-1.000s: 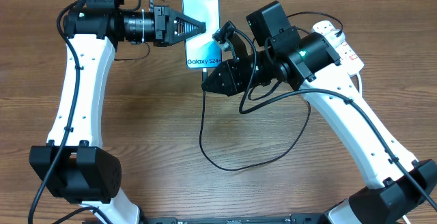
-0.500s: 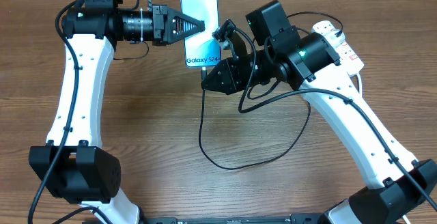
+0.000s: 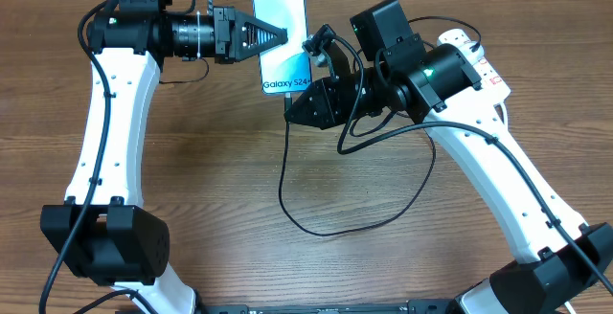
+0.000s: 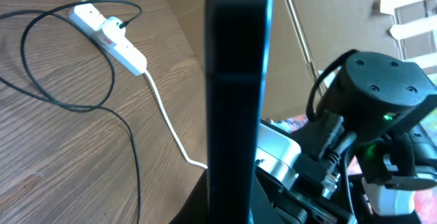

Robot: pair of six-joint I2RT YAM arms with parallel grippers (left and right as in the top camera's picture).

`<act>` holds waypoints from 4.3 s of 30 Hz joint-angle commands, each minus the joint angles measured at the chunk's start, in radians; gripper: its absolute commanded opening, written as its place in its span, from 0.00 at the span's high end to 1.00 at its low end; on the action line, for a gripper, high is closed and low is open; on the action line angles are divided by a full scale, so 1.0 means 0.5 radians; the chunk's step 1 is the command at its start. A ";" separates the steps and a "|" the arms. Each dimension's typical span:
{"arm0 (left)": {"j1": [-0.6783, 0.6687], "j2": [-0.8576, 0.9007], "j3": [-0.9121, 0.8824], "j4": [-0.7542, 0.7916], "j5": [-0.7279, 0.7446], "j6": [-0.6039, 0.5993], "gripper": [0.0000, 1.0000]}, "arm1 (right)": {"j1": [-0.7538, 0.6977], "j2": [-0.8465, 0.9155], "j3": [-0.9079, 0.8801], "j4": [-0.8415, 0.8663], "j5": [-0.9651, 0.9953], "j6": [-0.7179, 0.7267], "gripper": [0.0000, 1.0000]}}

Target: Plug charger to phone and switch on socket

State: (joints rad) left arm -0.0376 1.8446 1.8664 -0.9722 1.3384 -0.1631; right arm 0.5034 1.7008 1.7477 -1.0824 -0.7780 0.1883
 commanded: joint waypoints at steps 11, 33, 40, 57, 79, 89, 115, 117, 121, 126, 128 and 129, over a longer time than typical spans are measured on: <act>-0.011 0.002 0.016 -0.020 0.266 0.163 0.96 | -0.067 -0.016 0.014 0.093 -0.026 0.042 0.96; -0.018 0.002 0.016 -0.135 0.028 0.320 0.96 | -0.121 -0.017 0.015 0.045 -0.124 -0.030 0.96; -0.018 0.002 0.016 -0.241 0.023 0.449 0.96 | -0.121 -0.017 0.015 0.039 -0.124 -0.031 0.96; -0.011 0.002 0.016 -0.299 -1.301 0.068 0.96 | -0.110 -0.011 0.014 -0.146 0.484 0.150 0.66; -0.017 0.002 0.016 -0.619 -2.536 -0.417 0.96 | 0.054 1.029 1.302 -0.746 1.329 0.417 0.11; -0.017 0.002 0.016 -0.741 -2.595 -0.416 0.96 | 0.175 1.460 1.282 -0.339 1.563 0.817 0.29; -0.018 0.002 0.016 -0.770 -2.588 -0.414 0.96 | 0.329 1.815 1.260 -0.113 1.974 0.866 0.61; -0.018 0.002 0.016 -0.768 -2.588 -0.414 0.96 | 0.328 1.817 1.232 -0.098 1.949 0.866 0.61; -0.018 0.002 0.016 -0.761 -2.587 -0.415 0.96 | 0.338 1.817 1.185 -0.072 1.884 0.864 0.61; -0.018 0.002 0.016 -0.761 -2.586 -0.415 0.96 | 0.351 1.819 1.120 -0.037 1.910 0.857 0.60; -0.017 0.002 0.016 -0.766 -2.586 -0.414 0.96 | 0.348 1.819 1.081 -0.041 1.954 0.916 0.61; -0.018 0.002 0.016 -0.769 -2.586 -0.414 0.96 | 0.344 1.819 1.067 -0.043 1.964 0.932 0.63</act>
State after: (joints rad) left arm -0.0395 1.8450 1.8664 -1.3582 0.0547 -0.3641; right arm 0.6758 2.5946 2.3196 -1.1004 0.1761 0.6212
